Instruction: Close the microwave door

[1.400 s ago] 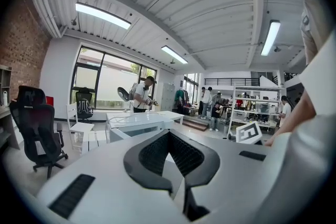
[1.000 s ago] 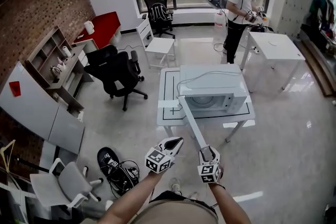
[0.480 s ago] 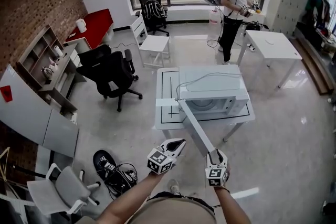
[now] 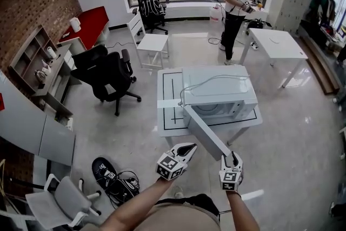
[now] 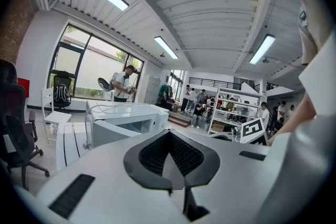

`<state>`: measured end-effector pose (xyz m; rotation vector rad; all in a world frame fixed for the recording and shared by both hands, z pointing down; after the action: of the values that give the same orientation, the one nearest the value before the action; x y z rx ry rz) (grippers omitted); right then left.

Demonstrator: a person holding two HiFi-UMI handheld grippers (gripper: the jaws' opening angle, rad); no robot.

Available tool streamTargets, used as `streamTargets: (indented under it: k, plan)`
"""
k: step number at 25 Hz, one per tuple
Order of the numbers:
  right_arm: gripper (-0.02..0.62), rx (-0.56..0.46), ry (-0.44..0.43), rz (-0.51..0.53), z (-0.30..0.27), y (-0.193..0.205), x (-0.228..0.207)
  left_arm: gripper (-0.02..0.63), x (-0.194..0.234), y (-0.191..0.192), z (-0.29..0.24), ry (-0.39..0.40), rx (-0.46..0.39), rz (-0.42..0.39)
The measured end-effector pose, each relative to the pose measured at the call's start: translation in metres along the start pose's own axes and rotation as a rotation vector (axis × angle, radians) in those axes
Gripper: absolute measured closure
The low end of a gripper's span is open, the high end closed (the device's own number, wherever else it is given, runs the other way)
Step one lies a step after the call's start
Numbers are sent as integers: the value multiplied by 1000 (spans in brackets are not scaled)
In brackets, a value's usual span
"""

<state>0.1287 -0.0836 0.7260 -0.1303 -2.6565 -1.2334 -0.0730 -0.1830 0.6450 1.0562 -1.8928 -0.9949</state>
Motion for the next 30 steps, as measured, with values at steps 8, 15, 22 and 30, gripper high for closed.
streamTargets:
  k: [8, 15, 22, 30]
  plan:
    - [408, 2, 29, 0, -15, -10, -31, 601, 7, -10, -15, 11, 8, -11]
    - [408, -11, -3, 8, -39, -22, -60, 601, 4, -23, -48, -21, 18, 9]
    - [409, -17, -46, 33, -61, -33, -92, 601, 3, -40, -81, -78, 30, 30]
    - [408, -35, -94, 40, -91, -48, -122, 601, 11, -56, -102, -150, 41, 10]
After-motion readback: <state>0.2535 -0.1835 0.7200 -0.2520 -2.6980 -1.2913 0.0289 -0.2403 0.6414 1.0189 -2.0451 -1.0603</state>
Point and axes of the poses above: the fingertips, and each gripper's own axes: z backward along the fingers, x to its left, y out of its underside, the point moved 6 cm from there along z, backward along the fingers, and after that the axes turned 14 degrees about x, right-handed, at the moved point
